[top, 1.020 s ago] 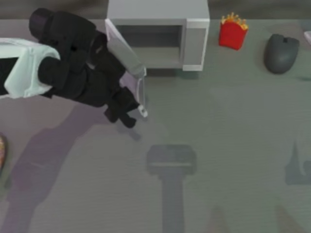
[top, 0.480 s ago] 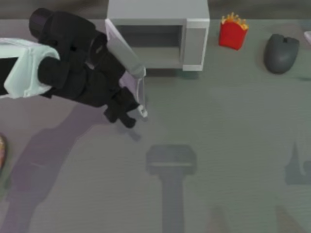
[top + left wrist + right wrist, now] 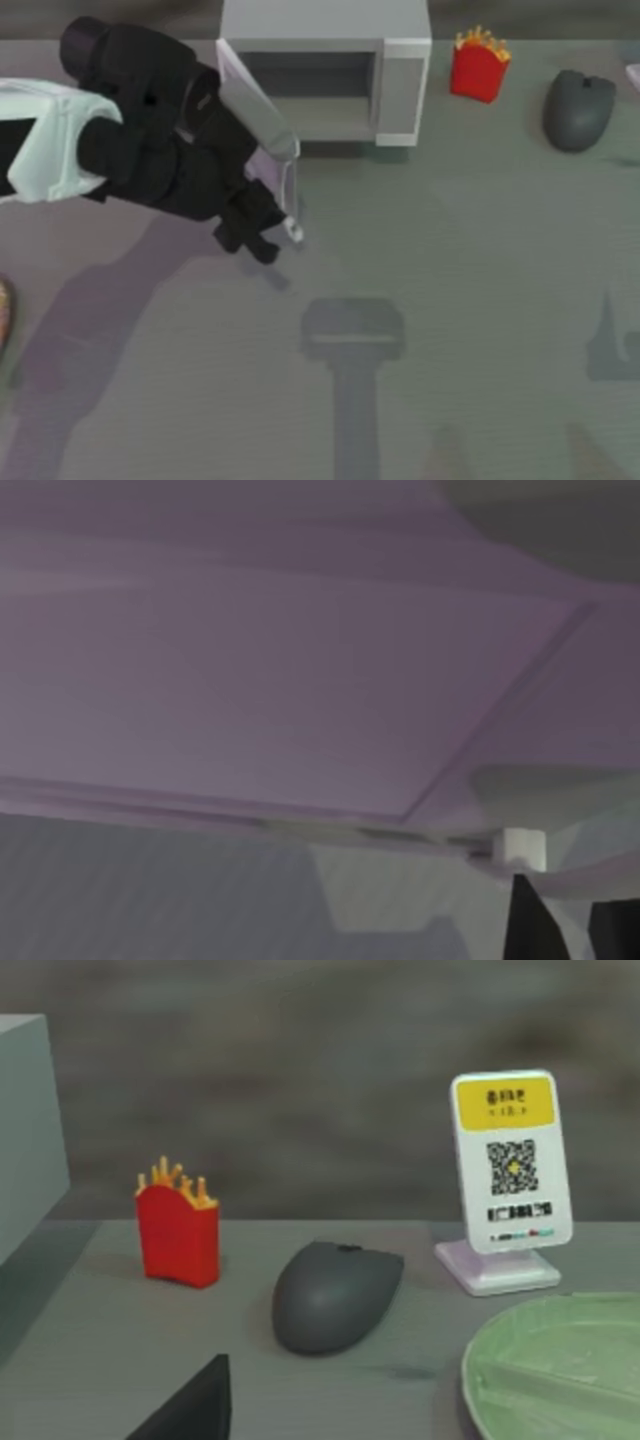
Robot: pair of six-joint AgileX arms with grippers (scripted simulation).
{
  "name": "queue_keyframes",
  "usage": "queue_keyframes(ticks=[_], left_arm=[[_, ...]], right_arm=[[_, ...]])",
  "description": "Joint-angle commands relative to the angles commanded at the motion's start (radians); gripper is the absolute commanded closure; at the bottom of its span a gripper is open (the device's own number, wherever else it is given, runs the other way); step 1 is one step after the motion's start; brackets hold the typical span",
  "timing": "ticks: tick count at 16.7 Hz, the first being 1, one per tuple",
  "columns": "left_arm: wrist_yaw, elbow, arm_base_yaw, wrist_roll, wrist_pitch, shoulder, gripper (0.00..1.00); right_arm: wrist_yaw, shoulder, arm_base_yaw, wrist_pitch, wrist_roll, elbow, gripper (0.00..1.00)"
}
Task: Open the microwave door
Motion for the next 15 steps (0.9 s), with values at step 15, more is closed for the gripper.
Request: queue_keyframes(ticks=[15], left_arm=[[0.047,0.006,0.031,0.076,-0.037,0.0,1.0]], right_arm=[[0.0,0.0,0.0,0.0,0.0,0.0,0.0]])
